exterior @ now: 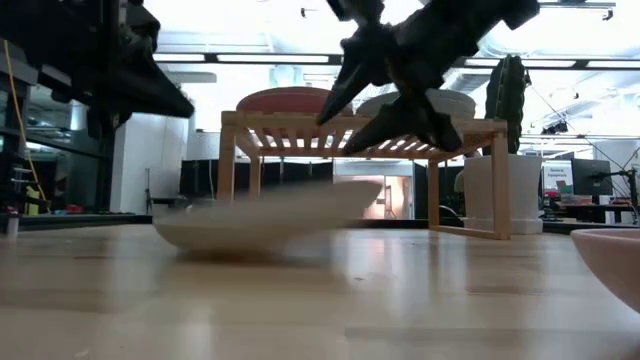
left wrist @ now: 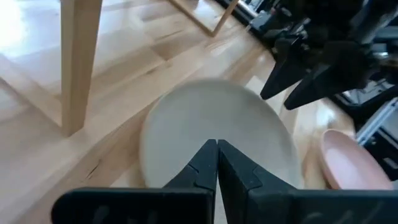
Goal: Place and stack plates onto a shelf
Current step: Stack the gray plate on top of the blue plate on the shelf, then stack the pink plate on top of the other pink plate on the shelf
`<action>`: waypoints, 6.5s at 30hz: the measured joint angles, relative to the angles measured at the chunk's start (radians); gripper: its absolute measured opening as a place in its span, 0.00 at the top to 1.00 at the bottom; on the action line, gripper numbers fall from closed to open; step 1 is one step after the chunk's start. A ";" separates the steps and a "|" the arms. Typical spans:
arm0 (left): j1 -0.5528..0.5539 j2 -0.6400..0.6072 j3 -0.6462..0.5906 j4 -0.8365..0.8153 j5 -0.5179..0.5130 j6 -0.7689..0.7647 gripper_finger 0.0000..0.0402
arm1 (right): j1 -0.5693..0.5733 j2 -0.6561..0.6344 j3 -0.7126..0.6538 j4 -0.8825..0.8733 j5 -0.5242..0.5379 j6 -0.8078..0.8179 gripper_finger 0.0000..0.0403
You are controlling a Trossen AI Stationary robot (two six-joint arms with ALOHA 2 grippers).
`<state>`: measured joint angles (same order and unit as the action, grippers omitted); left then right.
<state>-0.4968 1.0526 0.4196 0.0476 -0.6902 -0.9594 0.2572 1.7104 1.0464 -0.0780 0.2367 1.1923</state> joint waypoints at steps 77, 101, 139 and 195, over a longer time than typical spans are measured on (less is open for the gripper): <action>0.210 -0.167 0.001 0.339 0.506 0.328 1.00 | -0.013 0.131 0.010 -0.198 -0.210 -0.243 0.99; 0.256 -0.167 0.001 0.341 0.502 0.344 1.00 | -0.078 -0.882 -0.383 -0.030 0.057 -0.018 1.00; 0.321 -0.167 0.001 0.349 0.550 0.342 1.00 | -0.617 -0.734 -0.001 -0.800 0.180 -0.036 1.00; 0.350 -0.167 0.001 0.346 0.550 0.298 1.00 | 0.380 -0.442 -0.001 -0.473 -0.447 0.170 0.46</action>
<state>-0.1472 0.8856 0.4210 0.3931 -0.1405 -0.6613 0.6371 1.2686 1.0458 -0.5506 -0.2103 1.3626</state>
